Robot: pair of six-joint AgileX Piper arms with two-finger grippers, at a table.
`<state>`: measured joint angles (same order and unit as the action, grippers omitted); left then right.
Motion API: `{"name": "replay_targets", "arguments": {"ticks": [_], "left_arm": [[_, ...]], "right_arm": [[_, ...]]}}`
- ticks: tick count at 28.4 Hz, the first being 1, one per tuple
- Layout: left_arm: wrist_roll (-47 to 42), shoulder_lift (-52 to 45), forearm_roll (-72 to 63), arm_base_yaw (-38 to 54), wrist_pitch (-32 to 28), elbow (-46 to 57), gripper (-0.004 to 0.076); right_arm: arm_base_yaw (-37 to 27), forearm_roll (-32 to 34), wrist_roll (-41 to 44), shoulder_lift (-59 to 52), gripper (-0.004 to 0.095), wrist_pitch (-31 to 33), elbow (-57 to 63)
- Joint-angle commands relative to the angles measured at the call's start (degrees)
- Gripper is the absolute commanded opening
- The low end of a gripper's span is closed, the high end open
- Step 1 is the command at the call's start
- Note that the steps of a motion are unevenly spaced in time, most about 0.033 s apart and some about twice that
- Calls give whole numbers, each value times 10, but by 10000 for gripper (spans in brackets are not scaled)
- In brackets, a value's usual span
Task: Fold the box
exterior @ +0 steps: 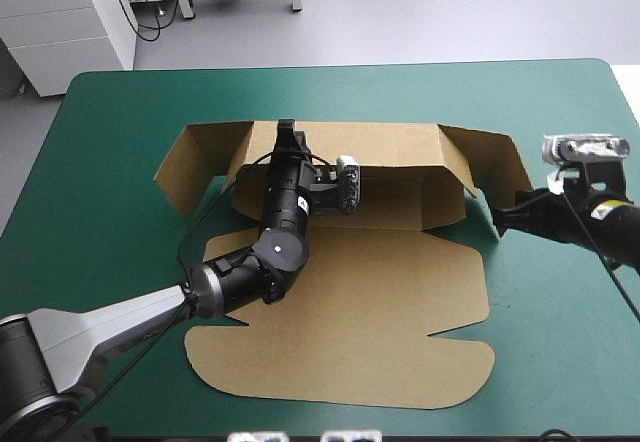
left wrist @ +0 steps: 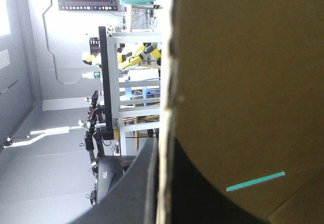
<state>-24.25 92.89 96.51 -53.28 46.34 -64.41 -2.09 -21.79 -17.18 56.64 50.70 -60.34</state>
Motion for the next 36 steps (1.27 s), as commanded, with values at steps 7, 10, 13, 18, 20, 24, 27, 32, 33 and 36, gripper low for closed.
{"name": "replay_targets", "arguments": {"ticks": [7, 10, 13, 18, 20, 24, 27, 32, 33, 36], "left_arm": [[-7, -28, 84, -1, 22, -16, -8], [-7, -28, 84, -1, 15, -16, -8], [-7, -26, 84, -1, 10, -16, -8], [-7, -16, 84, -1, 13, -16, -8], [-7, -11, 84, -1, 14, -16, -8], [-7, -2, 84, -1, 17, -16, -8], [-7, 0, 84, -1, 18, -16, -8], [-7, 0, 84, -1, 19, -16, -8], [-7, 0, 84, -1, 19, -16, -8], [-7, 0, 84, -1, 19, -16, -8]], "right_arm": [[0, -13, -32, 181, -17, -18, -207], [0, -13, -32, 229, -17, -22, -279], [0, -13, -32, 275, -18, -13, -345], [0, -18, -32, 344, -18, 12, -410], [0, -22, -32, 365, -18, 14, -412], [0, -29, -32, 390, -18, 37, -411], [0, -29, -32, 401, -18, 64, -410], [0, -24, -34, 404, -18, 114, -406], [0, -22, -34, 404, -18, 141, -406], [0, -16, -38, 403, -18, 183, -406]]}}
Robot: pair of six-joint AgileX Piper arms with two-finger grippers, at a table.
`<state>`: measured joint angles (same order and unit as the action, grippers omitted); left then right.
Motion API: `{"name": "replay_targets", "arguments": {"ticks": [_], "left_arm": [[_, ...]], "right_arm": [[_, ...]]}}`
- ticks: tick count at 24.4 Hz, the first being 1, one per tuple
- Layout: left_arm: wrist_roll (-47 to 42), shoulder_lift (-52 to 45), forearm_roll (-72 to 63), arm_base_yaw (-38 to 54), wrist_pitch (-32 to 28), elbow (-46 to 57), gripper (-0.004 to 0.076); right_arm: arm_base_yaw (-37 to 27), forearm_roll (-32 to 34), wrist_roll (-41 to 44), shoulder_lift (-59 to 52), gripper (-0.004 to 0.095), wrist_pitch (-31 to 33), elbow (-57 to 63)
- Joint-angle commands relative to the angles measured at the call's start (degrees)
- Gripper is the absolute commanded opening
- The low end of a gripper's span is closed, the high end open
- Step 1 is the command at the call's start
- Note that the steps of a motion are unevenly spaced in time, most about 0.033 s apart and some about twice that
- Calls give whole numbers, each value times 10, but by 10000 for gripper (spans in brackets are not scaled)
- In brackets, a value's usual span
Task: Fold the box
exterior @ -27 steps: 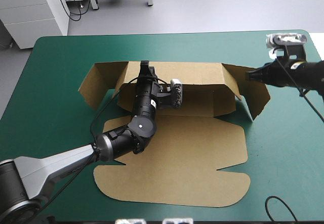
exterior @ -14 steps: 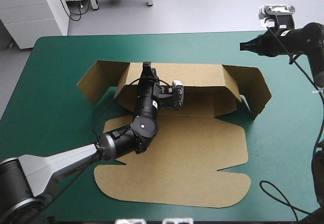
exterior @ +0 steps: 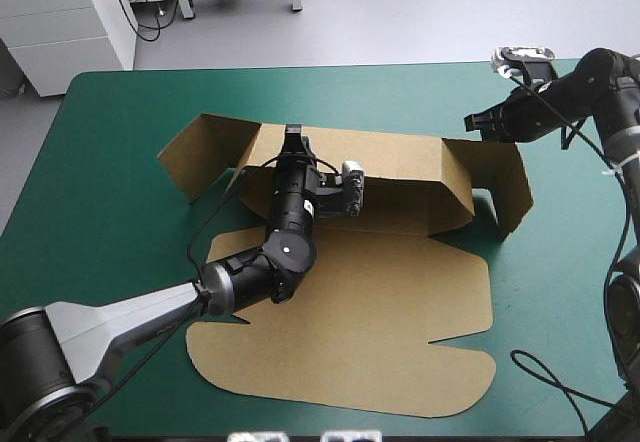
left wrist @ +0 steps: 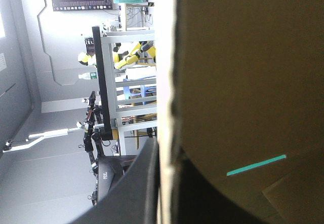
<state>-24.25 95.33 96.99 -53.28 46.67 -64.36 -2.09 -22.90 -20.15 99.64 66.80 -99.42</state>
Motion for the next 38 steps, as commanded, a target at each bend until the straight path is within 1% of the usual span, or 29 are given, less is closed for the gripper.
{"name": "replay_targets", "arguments": {"ticks": [1, 3, 5, 7, 9, 10, 16, 20, 26, 35, 38], "left_arm": [[-7, -24, 79, -1, 16, -16, -8], [-7, -24, 79, 0, 16, -16, -8], [-6, -24, 79, 0, 17, -16, -8], [-5, -24, 79, 7, 16, -16, -8], [-5, -24, 79, 16, 16, -16, -8], [-5, -24, 79, 21, 16, -16, -8], [-5, -24, 79, 22, 14, -16, -8], [-5, -24, 79, 22, 14, -16, -8], [-5, -24, 79, 22, 8, -16, -8], [-5, -24, 79, 22, 8, -16, -8], [-5, -24, 79, 22, 7, -16, -8]], "right_arm": [[0, -3, -7, -29, -18, 33, -15], [0, -3, -3, -36, -17, 47, -15], [0, -1, 4, -45, -18, 47, -12], [0, 11, 4, -56, -18, 47, -7], [0, 36, 20, -64, -18, 47, 4], [0, 37, 20, -67, -18, 47, 16], [0, 17, 11, -79, -18, 47, 66], [0, 5, 6, -92, -18, 33, 87], [0, -7, -1, -115, -18, 46, 87], [0, -17, -1, -133, -19, 46, 102], [0, -17, -6, -146, -19, 46, 122]]}}
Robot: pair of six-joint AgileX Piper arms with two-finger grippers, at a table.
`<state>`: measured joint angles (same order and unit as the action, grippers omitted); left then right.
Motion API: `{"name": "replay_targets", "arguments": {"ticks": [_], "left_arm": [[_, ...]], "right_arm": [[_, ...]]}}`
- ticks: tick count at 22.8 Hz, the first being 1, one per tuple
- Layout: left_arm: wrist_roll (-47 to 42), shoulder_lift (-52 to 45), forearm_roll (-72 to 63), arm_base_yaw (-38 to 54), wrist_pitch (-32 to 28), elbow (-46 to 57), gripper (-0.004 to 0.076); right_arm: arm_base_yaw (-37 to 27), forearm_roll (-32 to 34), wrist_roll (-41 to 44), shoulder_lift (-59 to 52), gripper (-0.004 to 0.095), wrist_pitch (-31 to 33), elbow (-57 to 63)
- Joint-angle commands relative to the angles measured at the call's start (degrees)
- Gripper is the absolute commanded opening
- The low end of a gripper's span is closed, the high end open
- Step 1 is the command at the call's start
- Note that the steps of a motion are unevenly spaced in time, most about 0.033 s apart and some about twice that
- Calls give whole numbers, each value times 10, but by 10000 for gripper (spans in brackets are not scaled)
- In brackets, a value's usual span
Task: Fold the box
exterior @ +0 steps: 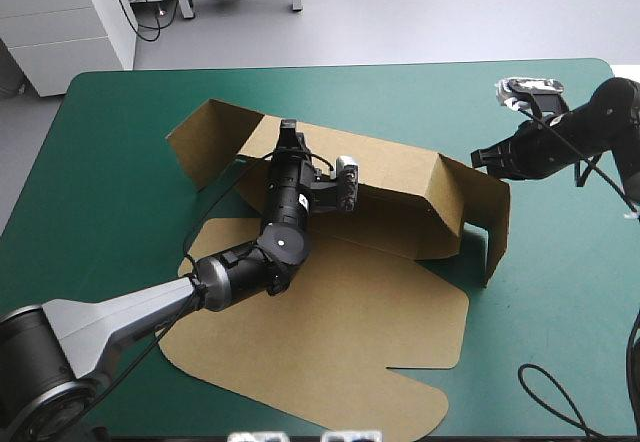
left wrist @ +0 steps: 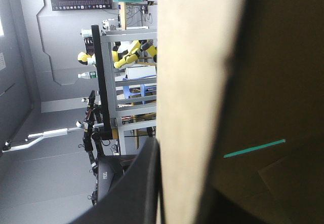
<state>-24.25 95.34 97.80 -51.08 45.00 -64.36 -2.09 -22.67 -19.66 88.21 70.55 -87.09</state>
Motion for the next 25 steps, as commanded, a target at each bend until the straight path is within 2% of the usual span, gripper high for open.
{"name": "replay_targets", "arguments": {"ticks": [1, 7, 11, 16, 21, 25], "left_arm": [[-4, -24, 71, 0, 24, -16, -8], [-3, -24, 71, 0, 24, -16, -8], [-3, -24, 71, 0, 24, -16, -8], [-3, -24, 71, 0, 26, -16, -8], [-3, -24, 71, 0, 26, -16, -8], [-3, -24, 71, 0, 26, -16, -8]], "right_arm": [[0, -18, -13, -39, -19, 2, 16], [0, -28, -18, -97, -19, -104, 136], [0, -71, -56, -144, -19, -167, 222], [0, -190, -156, -165, -19, -225, 312], [0, -303, -259, -165, -19, -249, 358], [0, -403, -375, -165, -19, -256, 393]]}}
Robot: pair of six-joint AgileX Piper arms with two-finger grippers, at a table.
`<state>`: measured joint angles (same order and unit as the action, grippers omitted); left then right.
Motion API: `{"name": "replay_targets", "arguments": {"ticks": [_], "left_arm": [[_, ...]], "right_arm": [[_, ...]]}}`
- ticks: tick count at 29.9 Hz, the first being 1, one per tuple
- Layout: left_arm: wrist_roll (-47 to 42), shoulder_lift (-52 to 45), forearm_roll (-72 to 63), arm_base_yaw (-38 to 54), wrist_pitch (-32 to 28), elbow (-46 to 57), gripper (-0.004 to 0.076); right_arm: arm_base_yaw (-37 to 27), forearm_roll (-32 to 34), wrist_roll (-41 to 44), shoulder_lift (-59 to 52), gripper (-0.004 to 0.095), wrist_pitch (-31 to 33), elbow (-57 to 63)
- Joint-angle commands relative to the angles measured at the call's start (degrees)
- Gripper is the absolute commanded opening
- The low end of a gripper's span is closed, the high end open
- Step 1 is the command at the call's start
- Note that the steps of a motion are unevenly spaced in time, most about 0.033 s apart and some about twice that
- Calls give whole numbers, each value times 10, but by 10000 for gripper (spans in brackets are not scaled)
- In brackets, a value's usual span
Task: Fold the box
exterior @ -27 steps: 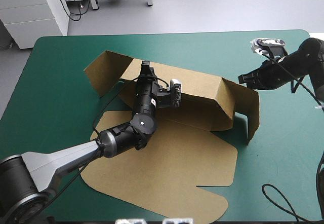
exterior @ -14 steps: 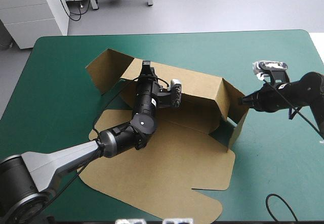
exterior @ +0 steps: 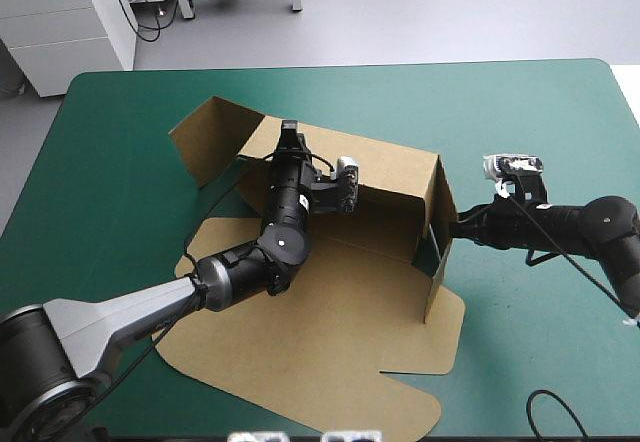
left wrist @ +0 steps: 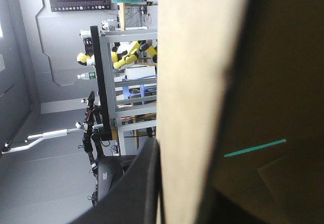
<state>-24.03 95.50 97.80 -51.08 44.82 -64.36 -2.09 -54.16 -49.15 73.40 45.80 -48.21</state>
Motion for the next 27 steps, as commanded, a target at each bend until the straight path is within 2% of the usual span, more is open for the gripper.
{"name": "replay_targets", "arguments": {"ticks": [1, 3, 10, 14, 18, 21, 24, 27], "left_arm": [[-5, -26, 71, 0, 28, -16, -8], [-5, -26, 71, 0, 28, -16, -8], [-5, -26, 71, 0, 28, -16, -8], [-5, -26, 71, 0, 28, -16, -8], [-5, -26, 71, 0, 28, -16, -8], [-5, -26, 71, 0, 28, -16, -8], [-5, -26, 71, 0, 28, -16, -8], [-5, -26, 71, 0, 28, -16, -8]], "right_arm": [[0, -108, -105, -17, -19, -9, 12], [0, -131, -129, -17, -19, -2, 24], [0, -124, -163, -17, -17, 69, 29], [0, -123, -167, -17, -17, 83, 29], [0, -120, -213, -17, 19, 89, 29], [0, -122, -233, -17, 129, 102, 29], [0, -122, -235, -17, 314, 112, 29], [0, -122, -238, -17, 554, 117, 29]]}}
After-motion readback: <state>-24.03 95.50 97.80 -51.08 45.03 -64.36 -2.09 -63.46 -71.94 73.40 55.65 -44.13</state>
